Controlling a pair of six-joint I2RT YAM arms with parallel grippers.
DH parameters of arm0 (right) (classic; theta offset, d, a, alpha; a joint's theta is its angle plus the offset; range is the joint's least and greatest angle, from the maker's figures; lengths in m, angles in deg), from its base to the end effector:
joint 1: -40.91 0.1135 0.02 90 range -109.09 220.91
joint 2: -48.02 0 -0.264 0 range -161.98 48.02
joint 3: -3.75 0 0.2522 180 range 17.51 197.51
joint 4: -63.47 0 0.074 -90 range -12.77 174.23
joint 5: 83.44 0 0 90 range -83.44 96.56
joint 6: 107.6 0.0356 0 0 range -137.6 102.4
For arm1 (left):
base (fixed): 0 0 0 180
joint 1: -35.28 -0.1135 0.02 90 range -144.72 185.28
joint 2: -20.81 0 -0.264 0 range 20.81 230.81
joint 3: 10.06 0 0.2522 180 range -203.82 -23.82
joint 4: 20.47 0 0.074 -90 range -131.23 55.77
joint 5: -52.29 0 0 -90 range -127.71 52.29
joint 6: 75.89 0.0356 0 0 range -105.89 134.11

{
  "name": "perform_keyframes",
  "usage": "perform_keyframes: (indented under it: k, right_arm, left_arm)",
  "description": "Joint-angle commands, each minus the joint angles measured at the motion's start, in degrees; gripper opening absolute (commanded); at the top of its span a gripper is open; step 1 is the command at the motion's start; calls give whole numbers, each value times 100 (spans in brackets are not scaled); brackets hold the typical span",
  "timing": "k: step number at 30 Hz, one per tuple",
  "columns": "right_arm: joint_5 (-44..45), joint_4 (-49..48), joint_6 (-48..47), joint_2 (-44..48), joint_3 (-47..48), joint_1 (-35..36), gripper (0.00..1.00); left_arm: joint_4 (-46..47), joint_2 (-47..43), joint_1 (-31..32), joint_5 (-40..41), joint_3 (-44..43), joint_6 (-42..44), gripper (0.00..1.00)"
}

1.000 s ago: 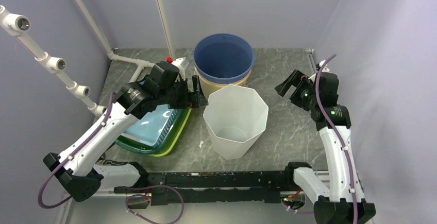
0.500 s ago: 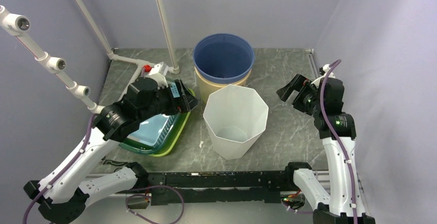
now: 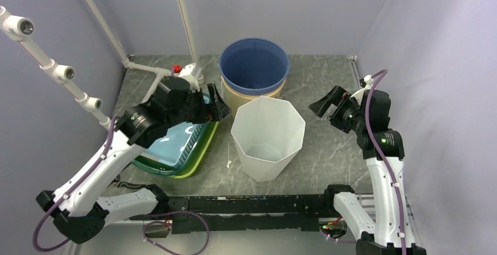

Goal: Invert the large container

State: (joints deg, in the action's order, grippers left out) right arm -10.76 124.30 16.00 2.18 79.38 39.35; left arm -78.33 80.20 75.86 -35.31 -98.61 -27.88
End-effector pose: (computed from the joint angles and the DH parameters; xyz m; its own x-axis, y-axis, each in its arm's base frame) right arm 0.1477 0.0066 0.3725 -0.5560 0.5436 -0.6287 0.0945 0.7929 0.6020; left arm 0.1543 -0.1302 0.4110 -0.6872 -0.2915 -0.6654 0.2183 0.7908 -0.5719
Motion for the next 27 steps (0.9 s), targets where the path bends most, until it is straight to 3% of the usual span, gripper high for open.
perform_keyframes:
  k: [1, 13, 19, 27]
  right_arm:
    - [-280, -285, 24, -86, -69, 11, 100]
    - [-399, -3, -167, -504, -43, 7, 100]
    - [-522, 42, -223, -567, -41, 7, 100]
    - [-190, 238, -520, -661, 75, 7, 100]
  left_arm:
    - [-462, 457, -18, -312, -534, 351, 95]
    - [-531, 1337, 62, -1152, -1281, 489, 86]
    - [-1344, 1756, 379, -713, -2079, 798, 82]
    - [-2126, 2099, 500, -814, -2212, 1257, 74]
